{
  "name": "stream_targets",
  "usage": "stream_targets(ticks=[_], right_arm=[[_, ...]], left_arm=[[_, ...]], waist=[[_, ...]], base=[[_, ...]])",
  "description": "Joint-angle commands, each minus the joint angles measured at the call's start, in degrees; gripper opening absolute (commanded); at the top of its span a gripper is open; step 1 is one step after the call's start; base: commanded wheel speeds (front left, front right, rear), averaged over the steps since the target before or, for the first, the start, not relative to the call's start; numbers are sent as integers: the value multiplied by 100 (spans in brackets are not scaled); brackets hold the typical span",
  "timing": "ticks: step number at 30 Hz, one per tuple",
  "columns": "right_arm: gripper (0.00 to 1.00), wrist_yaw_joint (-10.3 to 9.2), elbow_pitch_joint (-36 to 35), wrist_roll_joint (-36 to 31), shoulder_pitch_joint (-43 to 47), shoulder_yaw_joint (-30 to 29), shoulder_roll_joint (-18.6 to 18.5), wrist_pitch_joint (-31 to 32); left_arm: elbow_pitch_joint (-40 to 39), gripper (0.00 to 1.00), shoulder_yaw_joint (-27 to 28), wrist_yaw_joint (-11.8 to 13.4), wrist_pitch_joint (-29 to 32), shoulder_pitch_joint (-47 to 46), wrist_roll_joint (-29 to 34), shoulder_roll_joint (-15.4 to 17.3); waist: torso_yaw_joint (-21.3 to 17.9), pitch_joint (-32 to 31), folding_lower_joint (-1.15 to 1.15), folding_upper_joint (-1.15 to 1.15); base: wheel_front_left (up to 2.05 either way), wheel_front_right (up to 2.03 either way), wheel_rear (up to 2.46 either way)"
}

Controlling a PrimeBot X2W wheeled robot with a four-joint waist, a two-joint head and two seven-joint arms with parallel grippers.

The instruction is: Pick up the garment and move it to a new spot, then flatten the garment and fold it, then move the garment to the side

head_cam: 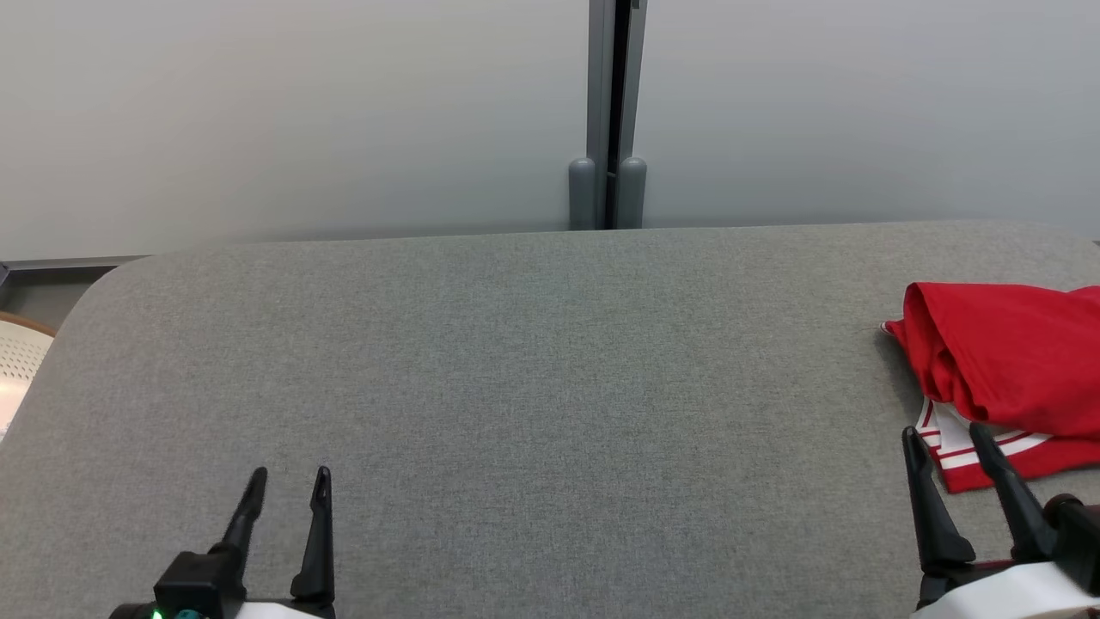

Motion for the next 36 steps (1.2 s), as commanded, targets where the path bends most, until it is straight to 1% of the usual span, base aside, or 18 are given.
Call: stream_targets(ticks=[1, 3, 12, 22, 33, 36], right_arm=[[0, 0, -14, 3, -1, -4, -2, -4], [0, 0, 124, 99, 24, 38, 25, -18], [0, -1, 415, 1181, -175, 21, -5, -42], [0, -2, 718, 2224, -379, 1, -26, -70], [0, -2, 1003, 3231, -570, -30, -35, -86], [0, -3, 1053, 3401, -600, -36, -36, -87]], left_arm=[[-16, 0, 5, -3, 0, -11, -7, 7], [85, 0, -10, -27, 26, 55, -87, -77], [160, 0, 227, -223, 253, -85, -992, -180], [268, 0, 464, -434, 479, -241, -1872, -289], [357, 0, 701, -634, 707, -379, -2732, -399], [368, 0, 742, -667, 744, -402, -2873, -419]], waist=[[0, 0, 0, 0], [-2, 2, 0, 0], [-18, 13, 0, 0], [-35, 26, 0, 0], [-54, 40, 0, 0], [-58, 43, 0, 0]], base=[[0, 0, 0], [0, 0, 0], [0, 0, 0], [0, 0, 0], [0, 0, 0], [0, 0, 0]])
